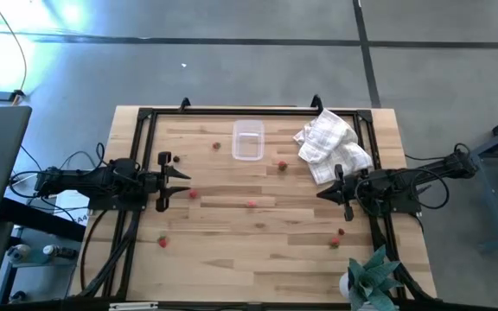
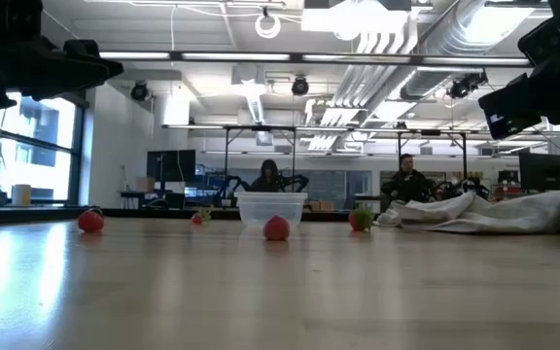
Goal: Pick and placing Produce into tupperware
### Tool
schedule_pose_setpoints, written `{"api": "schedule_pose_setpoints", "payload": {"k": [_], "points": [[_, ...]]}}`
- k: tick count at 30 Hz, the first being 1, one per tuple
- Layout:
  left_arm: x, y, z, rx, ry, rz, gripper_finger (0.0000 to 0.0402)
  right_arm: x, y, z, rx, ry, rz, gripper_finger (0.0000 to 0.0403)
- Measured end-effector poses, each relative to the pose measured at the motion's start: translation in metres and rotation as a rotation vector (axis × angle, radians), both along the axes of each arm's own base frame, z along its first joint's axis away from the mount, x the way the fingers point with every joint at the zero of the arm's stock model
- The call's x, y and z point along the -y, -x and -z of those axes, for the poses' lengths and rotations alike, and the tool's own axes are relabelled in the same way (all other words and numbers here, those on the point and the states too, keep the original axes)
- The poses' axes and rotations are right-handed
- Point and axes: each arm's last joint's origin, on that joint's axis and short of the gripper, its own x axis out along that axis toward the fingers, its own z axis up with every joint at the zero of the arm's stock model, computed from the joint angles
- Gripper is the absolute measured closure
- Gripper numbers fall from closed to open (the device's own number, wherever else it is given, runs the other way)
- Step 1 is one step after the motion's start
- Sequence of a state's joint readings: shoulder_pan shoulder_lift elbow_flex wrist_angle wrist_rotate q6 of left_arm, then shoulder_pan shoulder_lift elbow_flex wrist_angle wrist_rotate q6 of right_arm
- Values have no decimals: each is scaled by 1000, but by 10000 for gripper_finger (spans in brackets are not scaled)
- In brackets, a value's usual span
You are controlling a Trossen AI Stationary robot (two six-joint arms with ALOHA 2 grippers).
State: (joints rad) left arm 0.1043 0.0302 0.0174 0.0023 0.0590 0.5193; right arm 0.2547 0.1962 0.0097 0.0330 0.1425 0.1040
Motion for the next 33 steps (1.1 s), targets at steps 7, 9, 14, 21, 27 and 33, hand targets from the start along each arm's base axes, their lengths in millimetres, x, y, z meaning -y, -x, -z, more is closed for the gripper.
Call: {"api": "schedule_pose_setpoints", "payload": {"k": [7, 9, 14, 21, 27, 33], "points": [[0, 0, 0, 0, 0, 0, 266, 0, 0, 0, 0, 0, 0, 402], [0, 0, 0, 0, 0, 0, 266, 0, 0, 0, 0, 0, 0, 402], [0, 0, 0, 0, 0, 0, 266, 0, 0, 0, 0, 0, 0, 402], [0, 0, -1, 6, 2, -10, 266, 0, 0, -2, 23, -12, 7, 402], [-1, 2, -19, 204, 112, -42, 266, 0, 0, -28, 261, -250, 8, 402], [-1, 17, -56, 632, 141, -36, 266, 4, 14, -67, 688, -328, -24, 402]]}}
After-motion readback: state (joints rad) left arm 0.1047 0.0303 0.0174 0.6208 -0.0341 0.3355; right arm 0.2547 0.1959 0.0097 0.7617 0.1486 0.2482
